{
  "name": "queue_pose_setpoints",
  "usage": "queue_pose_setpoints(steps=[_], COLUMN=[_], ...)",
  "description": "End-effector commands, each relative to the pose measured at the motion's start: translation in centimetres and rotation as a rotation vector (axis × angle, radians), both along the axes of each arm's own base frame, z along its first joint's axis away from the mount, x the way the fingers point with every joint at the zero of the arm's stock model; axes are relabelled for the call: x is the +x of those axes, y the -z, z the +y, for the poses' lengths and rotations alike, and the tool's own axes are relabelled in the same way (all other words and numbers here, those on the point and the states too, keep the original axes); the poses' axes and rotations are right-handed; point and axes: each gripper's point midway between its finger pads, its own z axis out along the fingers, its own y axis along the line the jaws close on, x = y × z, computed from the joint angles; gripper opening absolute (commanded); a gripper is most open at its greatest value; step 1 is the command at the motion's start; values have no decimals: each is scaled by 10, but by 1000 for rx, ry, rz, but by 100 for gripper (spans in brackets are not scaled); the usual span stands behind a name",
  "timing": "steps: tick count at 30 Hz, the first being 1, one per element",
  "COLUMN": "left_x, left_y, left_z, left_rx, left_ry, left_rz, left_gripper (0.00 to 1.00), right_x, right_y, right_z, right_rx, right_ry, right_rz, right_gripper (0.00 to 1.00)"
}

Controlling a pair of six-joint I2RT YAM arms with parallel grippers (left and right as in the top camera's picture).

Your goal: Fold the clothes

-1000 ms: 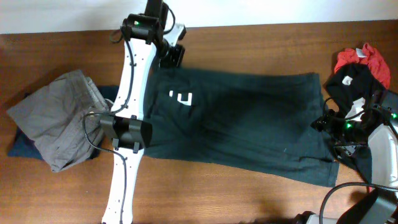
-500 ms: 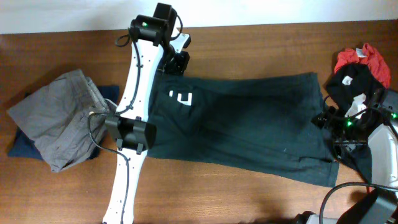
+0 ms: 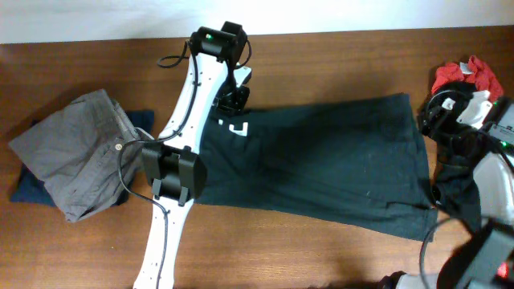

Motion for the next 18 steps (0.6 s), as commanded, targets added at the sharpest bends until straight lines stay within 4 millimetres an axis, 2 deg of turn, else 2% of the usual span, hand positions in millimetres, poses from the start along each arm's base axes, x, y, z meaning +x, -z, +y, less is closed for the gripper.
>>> queue_pose_setpoints(steps=[1, 5, 10, 18], left_x=[2, 3, 4, 4], left_y=[-23, -23, -23, -23], left_z=[7, 10, 13, 13], left_rx=[10, 28, 38, 37], left_ry=[-13, -13, -15, -15], left_rz=[-51, -57, -61, -61], left_gripper=[0, 0, 0, 0], right_x=[12, 32, 55, 87], right_y=[27, 47, 60, 49], right_z=[14, 25, 17, 23], right_rx=[123, 232, 286, 240], right_ry=[-63, -143, -109, -127], right_rz=[17, -34, -52, -115], right_gripper=[74, 75, 74, 69])
